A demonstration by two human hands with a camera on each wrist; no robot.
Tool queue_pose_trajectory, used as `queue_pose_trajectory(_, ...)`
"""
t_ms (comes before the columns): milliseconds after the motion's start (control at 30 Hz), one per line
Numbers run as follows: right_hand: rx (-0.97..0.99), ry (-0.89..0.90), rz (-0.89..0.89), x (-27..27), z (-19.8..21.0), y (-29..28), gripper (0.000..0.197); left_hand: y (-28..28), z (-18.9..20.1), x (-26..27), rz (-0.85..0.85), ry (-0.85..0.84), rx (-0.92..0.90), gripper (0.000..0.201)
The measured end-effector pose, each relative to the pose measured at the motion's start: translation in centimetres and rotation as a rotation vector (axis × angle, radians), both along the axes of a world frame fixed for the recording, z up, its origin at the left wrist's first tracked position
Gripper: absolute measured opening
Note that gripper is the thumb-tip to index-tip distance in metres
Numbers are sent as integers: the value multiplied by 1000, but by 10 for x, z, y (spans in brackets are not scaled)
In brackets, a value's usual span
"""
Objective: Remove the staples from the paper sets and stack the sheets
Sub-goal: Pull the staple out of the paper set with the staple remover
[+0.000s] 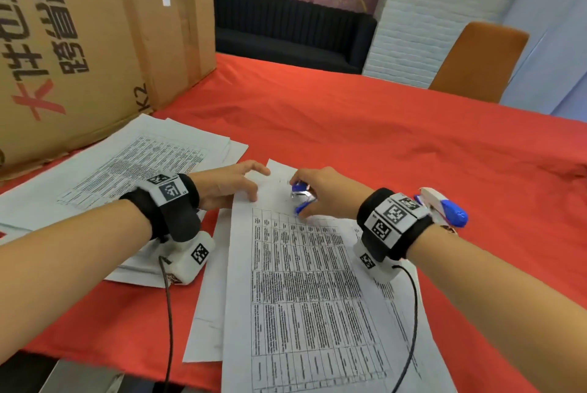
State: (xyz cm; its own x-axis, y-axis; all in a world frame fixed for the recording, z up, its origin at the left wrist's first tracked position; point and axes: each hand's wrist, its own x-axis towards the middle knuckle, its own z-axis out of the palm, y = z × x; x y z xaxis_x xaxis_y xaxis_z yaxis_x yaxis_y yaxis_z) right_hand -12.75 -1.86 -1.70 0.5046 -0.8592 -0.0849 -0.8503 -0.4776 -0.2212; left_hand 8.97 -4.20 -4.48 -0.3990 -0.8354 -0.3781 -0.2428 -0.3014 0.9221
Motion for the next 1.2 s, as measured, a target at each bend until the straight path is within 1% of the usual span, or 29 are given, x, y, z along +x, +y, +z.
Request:
queue_pose_trajectory(67,-19,72,15,5,-9,-2,41,1,-2,0,38,107,81,48)
queue_pose_trajectory(133,-42,98,-9,10,-15,-6,21,2,-3,-1,-4,240,196,61)
queue_pose_trajectory(167,-47,110,-22,12,-15,-6,21,5,-2,-1,-29,277,236,64)
queue_pose_trajectory(200,-60,126,-23,13,-16,-8,25,6,-3,-3,-48,300,262,65)
queue_pose_trajectory(233,-59,137,-32,16,-16,-8,24,6,-5,-4,-48,317,283,64)
queue_pose_trajectory(267,-66,152,-21,17,-16,-8,18,7,-7,-7,-46,336,304,62)
queue_pose_trajectory(367,-70,214,26,23,-14,-6,37,8,-12,-13,27,287,281,50)
queue_pose_trajectory(400,-85,240,44,26,-13,-6,39,7,-15,-14,34,272,257,47)
queue_pose_trajectory(500,-118,334,88,34,-14,-4,32,5,-17,-16,54,206,215,38)
queue_pose_trajectory(600,-136,426,117,41,-13,-4,23,4,-18,-16,72,182,231,29)
queue_pose_trajectory(700,-138,475,145,45,-9,-3,19,3,-20,-16,39,193,256,30)
queue_pose_trajectory(800,-137,526,176,49,-7,-3,15,2,-21,-15,55,201,273,30)
queue_pose_trajectory(900,-107,535,171,51,-3,-3,21,3,-20,-13,58,201,257,28)
queue_pose_trajectory(1033,-154,630,239,51,-1,-1,26,5,-19,-15,43,173,250,23)
queue_pose_trajectory(1067,-160,624,240,51,-2,-1,25,6,-19,-16,44,155,244,24)
queue_pose_trajectory(1133,-158,562,210,47,-5,-4,23,6,-20,-19,59,112,228,31)
queue_pose_trajectory(1200,-111,421,137,40,-11,-12,24,5,-21,-22,112,45,214,37)
